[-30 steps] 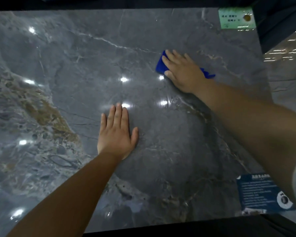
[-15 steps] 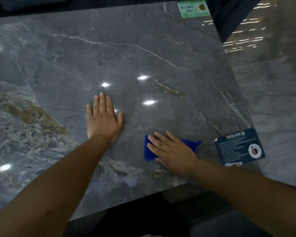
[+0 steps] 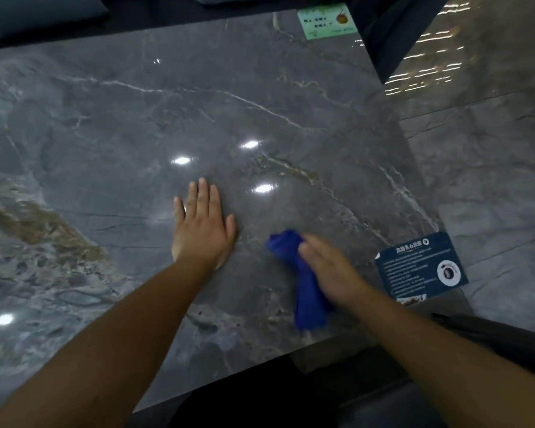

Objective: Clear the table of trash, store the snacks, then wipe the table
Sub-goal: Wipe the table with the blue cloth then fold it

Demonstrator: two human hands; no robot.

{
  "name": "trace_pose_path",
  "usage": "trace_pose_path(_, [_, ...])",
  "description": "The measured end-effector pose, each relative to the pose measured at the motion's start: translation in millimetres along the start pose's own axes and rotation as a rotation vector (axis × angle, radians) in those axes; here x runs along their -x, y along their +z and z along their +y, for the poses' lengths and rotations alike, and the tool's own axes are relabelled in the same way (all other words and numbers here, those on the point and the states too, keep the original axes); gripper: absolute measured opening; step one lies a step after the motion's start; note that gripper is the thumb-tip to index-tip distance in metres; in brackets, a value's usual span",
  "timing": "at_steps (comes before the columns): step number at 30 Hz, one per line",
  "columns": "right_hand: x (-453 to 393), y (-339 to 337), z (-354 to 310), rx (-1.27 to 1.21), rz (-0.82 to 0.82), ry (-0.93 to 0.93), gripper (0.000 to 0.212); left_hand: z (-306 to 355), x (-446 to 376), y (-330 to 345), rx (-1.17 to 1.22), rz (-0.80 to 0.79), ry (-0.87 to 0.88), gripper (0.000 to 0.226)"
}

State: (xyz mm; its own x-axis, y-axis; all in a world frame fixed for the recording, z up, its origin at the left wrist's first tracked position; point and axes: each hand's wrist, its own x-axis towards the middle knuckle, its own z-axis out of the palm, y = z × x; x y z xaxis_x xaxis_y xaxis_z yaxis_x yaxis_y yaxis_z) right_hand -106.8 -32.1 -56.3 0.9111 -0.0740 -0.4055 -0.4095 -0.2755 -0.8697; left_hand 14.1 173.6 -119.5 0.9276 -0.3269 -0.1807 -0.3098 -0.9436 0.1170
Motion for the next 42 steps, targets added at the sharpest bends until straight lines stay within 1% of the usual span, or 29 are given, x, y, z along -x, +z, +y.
trace_pose_path(2, [-31.8,-26.4,-11.7,-0.161,0.091,0.034,0.022,-1.6,0.7,1.9,-0.016,0.007,-0.001,0.069])
trace_pose_path(4, [-70.2,-55.7,-24.8,-0.194,0.161,-0.005,0.020,-1.6,-0.7,2.5,-0.025,0.014,-0.005,0.069])
trace_pose_path(7, [-115.5,-87.0,-39.6,-0.046,0.191,-0.070,0.018,-1.4,0.0,1.6,-0.031,-0.006,-0.009,0.069])
trace_pose_path(10, [-126.9,-98.5,-41.4,0.007,0.213,-0.061,0.020,-2.2,0.6,1.3,-0.026,-0.002,-0.016,0.070])
trace_pose_path(15, [-74.9,-92.2,-19.9,-0.027,0.178,-0.002,0.023,-1.9,1.5,0.8,-0.002,-0.006,-0.010,0.070])
trace_pose_path(18, [-30.3,-90.1,-5.7,0.033,0.179,0.071,0.025,-3.8,0.7,0.9,-0.001,-0.025,-0.005,0.070])
trace_pose_path(20, [-5.7,-88.1,0.7,0.087,0.218,0.110,0.026,-7.7,-0.8,-0.2,0.018,-0.044,0.015,0.072])
trace_pose_path(23, [18.3,-72.9,7.1,0.260,0.320,0.092,0.031,-21.6,3.6,-3.5,0.063,-0.058,0.101,0.076])
trace_pose_path(25, [25.7,-53.7,11.2,0.372,0.377,0.089,0.034,-38.1,17.9,-6.6,0.096,-0.029,0.117,0.073])
trace_pose_path(27, [28.1,-30.2,11.6,0.442,0.410,0.120,0.036,-59.1,42.3,-10.3,0.123,0.015,0.092,0.069])
trace_pose_path(29, [32.2,-5.3,9.9,0.495,0.420,0.134,0.037,-83.9,72.9,-13.3,0.152,0.031,0.070,0.066])
trace_pose_path(32, [45.9,27.8,6.7,0.528,0.455,0.094,0.038,-130.3,116.9,-15.1,0.184,0.026,0.028,0.062])
trace_pose_path(35, [61.3,51.5,7.1,0.545,0.471,0.077,0.037,-187.8,158.7,-16.9,0.200,0.025,-0.041,0.064])
trace_pose_path(40, [62.0,66.4,8.7,0.685,0.538,0.122,0.042,-281.1,214.9,-22.5,0.201,0.064,-0.200,0.067])
trace_pose_path(42, [52.0,76.1,9.8,0.736,0.520,0.069,0.045,-310.0,238.1,-19.5,0.191,0.089,-0.273,0.067])
